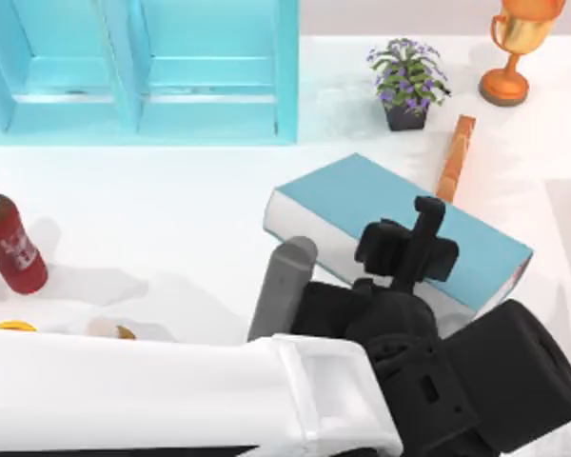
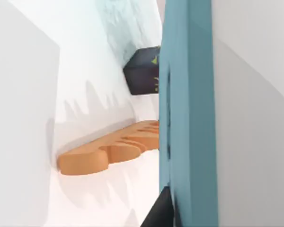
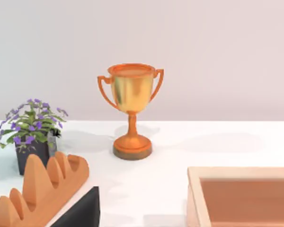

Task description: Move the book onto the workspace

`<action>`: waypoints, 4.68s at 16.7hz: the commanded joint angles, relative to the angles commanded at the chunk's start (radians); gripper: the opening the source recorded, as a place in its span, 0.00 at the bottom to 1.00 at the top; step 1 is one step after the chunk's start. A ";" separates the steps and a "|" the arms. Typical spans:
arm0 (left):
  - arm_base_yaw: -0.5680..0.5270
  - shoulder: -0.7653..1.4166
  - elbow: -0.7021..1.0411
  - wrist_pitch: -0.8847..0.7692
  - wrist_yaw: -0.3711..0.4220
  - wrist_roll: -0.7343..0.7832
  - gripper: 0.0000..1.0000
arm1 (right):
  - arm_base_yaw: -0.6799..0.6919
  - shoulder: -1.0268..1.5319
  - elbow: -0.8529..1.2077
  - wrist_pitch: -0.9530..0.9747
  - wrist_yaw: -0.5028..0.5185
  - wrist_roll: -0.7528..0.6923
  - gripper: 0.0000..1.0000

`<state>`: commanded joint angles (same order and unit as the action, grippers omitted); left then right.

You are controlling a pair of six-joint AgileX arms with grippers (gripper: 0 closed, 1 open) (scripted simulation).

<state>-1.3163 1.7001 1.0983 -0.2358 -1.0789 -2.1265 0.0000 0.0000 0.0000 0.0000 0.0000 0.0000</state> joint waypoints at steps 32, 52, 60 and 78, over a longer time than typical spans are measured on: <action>-0.231 0.275 0.065 -0.455 -0.221 -0.936 0.00 | 0.000 0.000 0.000 0.000 0.000 0.000 1.00; -0.229 0.333 0.026 -0.354 -0.223 -0.933 0.83 | 0.000 0.000 0.000 0.000 0.000 0.000 1.00; -0.229 0.333 0.026 -0.354 -0.223 -0.933 1.00 | 0.000 0.000 0.000 0.000 0.000 0.000 1.00; -0.500 0.526 0.334 -1.109 -0.076 -1.684 1.00 | 0.000 0.000 0.000 0.000 0.000 0.000 1.00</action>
<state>-1.8160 2.2264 1.4326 -1.3445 -1.1547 -3.8104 0.0000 0.0000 0.0000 0.0000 0.0000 0.0000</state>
